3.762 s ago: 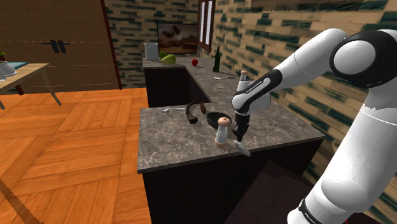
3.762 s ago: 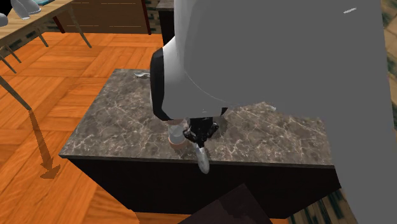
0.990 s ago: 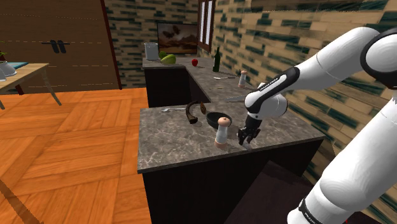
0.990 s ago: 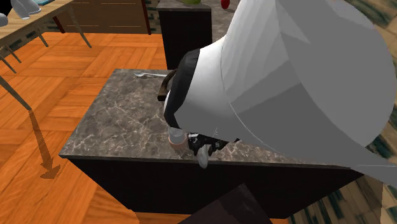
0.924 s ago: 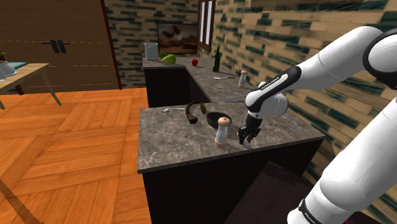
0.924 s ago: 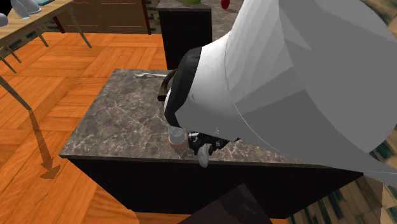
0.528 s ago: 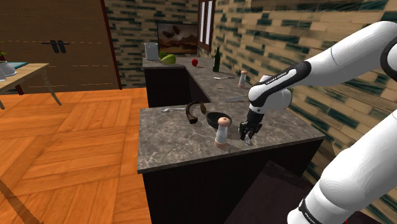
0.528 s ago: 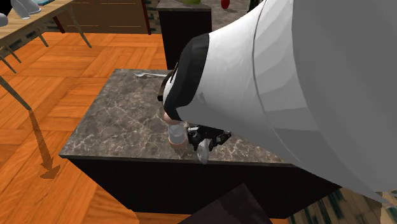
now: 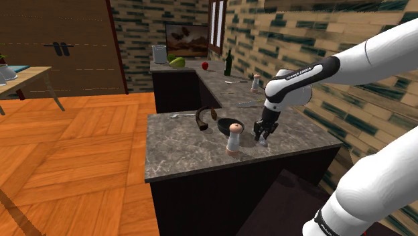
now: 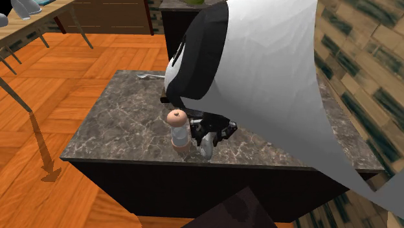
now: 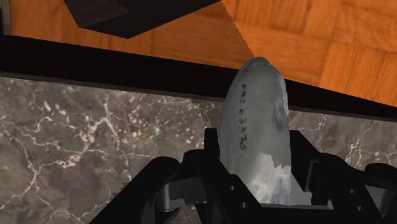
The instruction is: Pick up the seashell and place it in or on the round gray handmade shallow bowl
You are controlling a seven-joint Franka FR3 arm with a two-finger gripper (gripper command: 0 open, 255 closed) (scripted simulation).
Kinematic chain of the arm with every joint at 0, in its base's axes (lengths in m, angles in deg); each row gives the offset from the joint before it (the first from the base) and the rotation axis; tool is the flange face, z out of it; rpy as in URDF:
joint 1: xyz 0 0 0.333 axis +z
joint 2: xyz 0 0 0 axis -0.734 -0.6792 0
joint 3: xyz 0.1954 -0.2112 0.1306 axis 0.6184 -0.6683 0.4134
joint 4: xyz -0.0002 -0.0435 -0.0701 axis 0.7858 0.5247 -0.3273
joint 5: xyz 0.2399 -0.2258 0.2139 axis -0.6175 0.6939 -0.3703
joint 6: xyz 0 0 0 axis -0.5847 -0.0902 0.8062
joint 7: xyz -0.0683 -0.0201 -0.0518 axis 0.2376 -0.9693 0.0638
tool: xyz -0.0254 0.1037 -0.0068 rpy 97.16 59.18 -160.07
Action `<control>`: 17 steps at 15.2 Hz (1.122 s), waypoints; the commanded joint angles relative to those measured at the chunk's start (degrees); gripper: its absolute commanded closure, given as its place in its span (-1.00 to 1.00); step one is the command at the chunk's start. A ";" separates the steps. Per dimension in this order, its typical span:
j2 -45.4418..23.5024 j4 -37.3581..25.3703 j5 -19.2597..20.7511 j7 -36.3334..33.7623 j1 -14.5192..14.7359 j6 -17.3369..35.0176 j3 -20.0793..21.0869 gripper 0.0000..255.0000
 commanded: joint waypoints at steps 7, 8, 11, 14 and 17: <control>-4.42 -8.59 -0.57 -0.60 0.58 -4.29 -0.05 1.00; -6.67 -11.02 -1.12 -0.34 0.81 -4.56 -0.15 1.00; -13.29 -18.60 -2.72 0.35 1.22 -5.84 -0.35 1.00; -19.81 -26.66 -4.19 0.83 1.21 -7.72 -0.35 1.00; -26.33 -35.32 -5.49 1.04 0.85 -10.17 -0.21 1.00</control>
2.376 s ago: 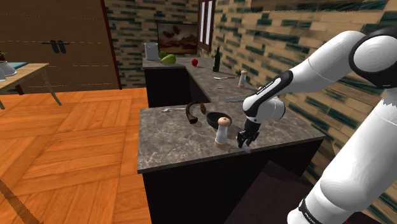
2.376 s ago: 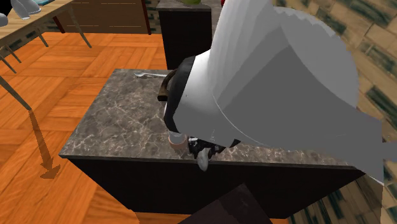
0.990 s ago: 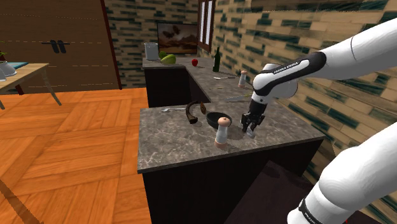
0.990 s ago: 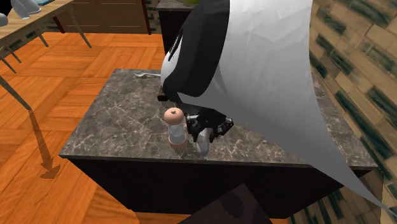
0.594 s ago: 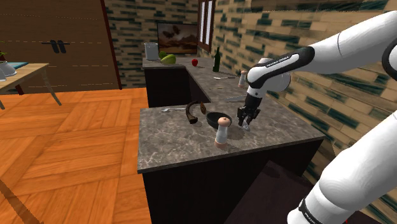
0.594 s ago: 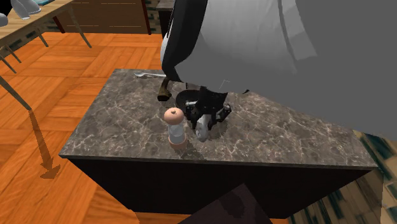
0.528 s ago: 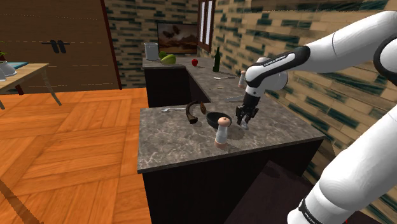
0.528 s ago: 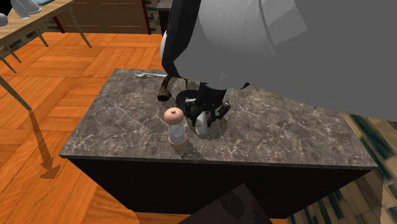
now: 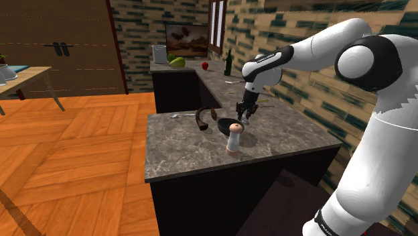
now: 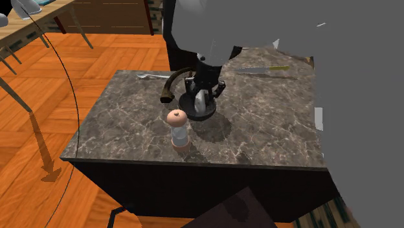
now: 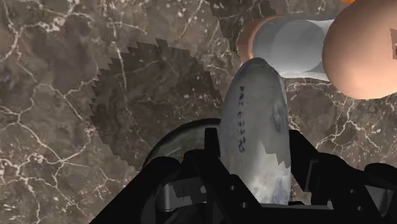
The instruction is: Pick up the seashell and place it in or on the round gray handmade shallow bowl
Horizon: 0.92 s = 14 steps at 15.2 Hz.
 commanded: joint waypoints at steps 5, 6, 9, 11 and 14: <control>-13.80 -19.43 -2.26 -0.26 -1.45 -6.09 0.55 1.00; -16.27 -23.19 -2.55 -0.48 -1.83 -7.42 0.69 1.00; -17.07 -22.07 -2.92 0.05 -1.87 -5.56 0.87 1.00; -17.67 -21.40 -3.19 0.41 -1.89 -4.35 0.98 1.00; -18.63 -20.49 -3.62 0.97 -1.94 -2.57 1.15 1.00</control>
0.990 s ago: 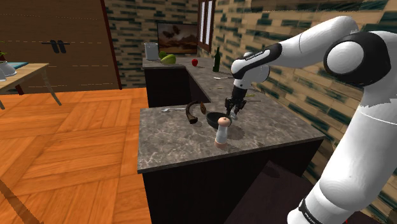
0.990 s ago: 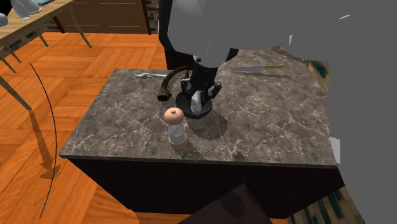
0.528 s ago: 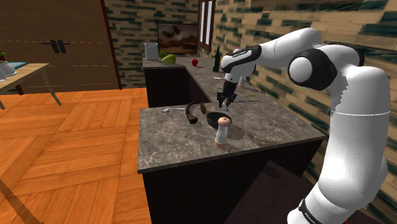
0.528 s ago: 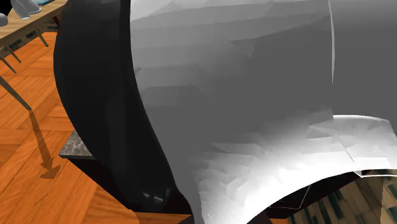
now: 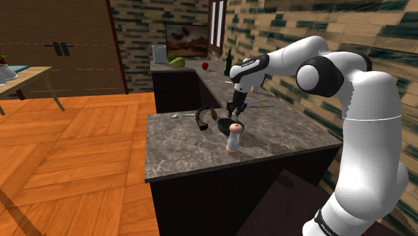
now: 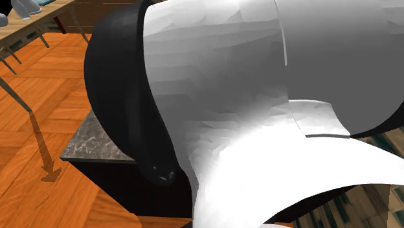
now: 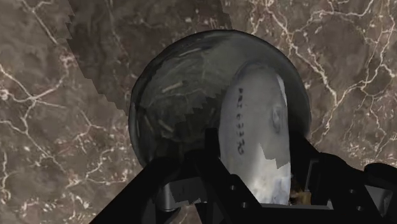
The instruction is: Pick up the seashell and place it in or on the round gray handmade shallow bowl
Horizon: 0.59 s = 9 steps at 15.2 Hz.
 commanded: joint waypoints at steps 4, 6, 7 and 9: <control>-1.86 1.10 -0.77 0.87 -0.10 2.86 0.35 1.00; -2.62 1.52 -1.09 1.25 -0.16 3.99 0.50 1.00; -2.80 1.61 -1.17 1.34 -0.17 4.23 0.54 1.00; -2.80 1.61 -1.17 1.34 -0.17 4.24 0.54 1.00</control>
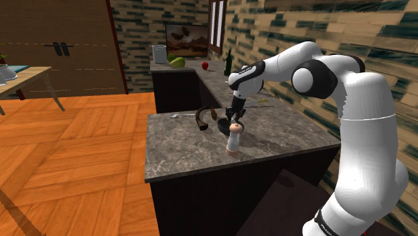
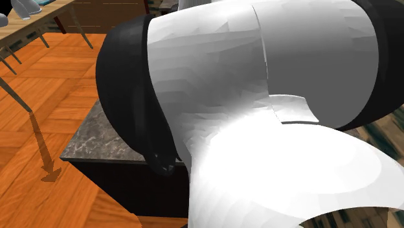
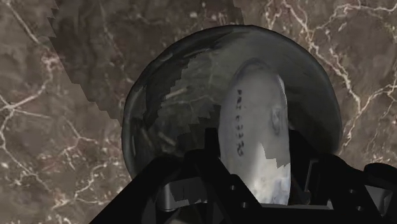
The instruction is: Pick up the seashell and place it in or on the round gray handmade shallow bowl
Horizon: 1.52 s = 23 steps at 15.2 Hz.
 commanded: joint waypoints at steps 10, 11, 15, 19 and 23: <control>-0.08 0.01 -0.04 0.06 -0.03 0.11 0.01 -1.00; -0.08 0.01 -0.04 0.06 -0.03 0.11 0.01 -1.00; 2.64 -3.16 1.29 -0.81 -0.59 -5.76 -0.85 -1.00; 2.64 -3.16 1.30 -0.81 -0.59 -5.76 -0.84 -1.00; 2.64 -3.16 1.30 -0.81 -0.59 -5.76 -0.84 -1.00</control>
